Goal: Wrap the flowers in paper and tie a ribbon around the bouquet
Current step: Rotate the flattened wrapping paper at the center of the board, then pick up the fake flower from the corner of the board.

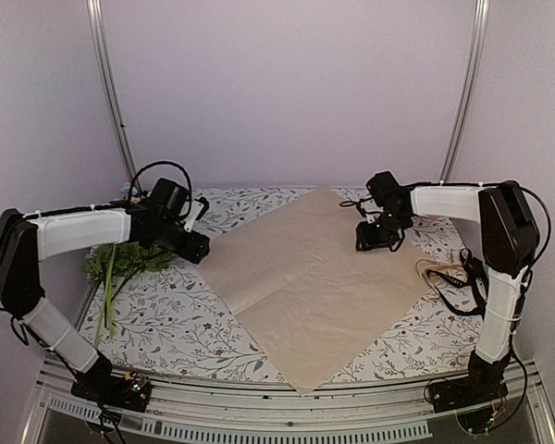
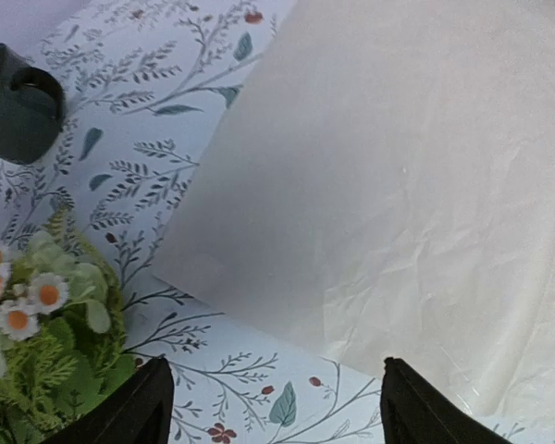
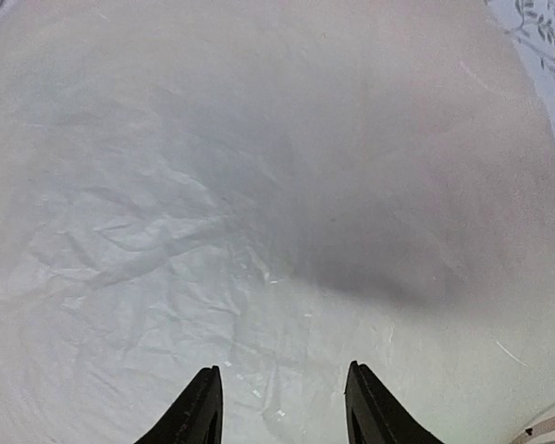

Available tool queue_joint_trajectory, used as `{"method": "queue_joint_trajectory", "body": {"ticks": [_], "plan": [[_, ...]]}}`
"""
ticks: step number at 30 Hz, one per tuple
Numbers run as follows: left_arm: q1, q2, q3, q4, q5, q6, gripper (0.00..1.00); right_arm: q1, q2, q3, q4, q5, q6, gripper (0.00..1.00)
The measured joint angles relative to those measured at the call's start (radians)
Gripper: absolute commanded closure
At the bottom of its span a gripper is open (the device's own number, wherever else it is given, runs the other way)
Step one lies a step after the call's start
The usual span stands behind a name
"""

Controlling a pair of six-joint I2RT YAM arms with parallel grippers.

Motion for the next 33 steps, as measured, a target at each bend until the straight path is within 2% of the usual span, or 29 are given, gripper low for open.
{"method": "queue_joint_trajectory", "body": {"ticks": [4, 7, 9, 12, 15, 20, 29, 32, 33], "plan": [[0.167, -0.108, 0.049, -0.074, 0.020, -0.060, 0.24, 0.005, -0.158, -0.026, 0.039, -0.111, -0.026, 0.54], [0.352, -0.144, 0.060, -0.140, 0.015, -0.103, 0.26, 0.008, -0.261, -0.082, 0.099, -0.191, -0.038, 0.54], [0.468, -0.155, 0.052, -0.175, 0.014, -0.122, 0.32, 0.011, -0.295, -0.117, 0.125, -0.227, -0.048, 0.54], [0.600, -0.164, 0.012, -0.196, 0.016, -0.143, 0.45, 0.012, -0.290, -0.150, 0.134, -0.232, -0.070, 0.54], [0.680, -0.154, -0.033, -0.204, 0.025, -0.148, 0.48, 0.012, -0.272, -0.170, 0.130, -0.228, -0.082, 0.53], [0.701, -0.107, -0.072, -0.184, 0.063, -0.140, 0.49, 0.012, -0.253, -0.171, 0.130, -0.223, -0.097, 0.53], [0.701, -0.039, -0.088, -0.121, 0.069, -0.095, 0.69, 0.012, -0.238, -0.171, 0.130, -0.219, -0.103, 0.52], [0.701, -0.002, -0.094, -0.105, 0.067, -0.083, 0.71, 0.012, -0.225, -0.171, 0.127, -0.219, -0.103, 0.52], [0.701, 0.007, -0.095, -0.102, 0.067, -0.080, 0.74, 0.012, -0.222, -0.171, 0.125, -0.219, -0.103, 0.52]]}}
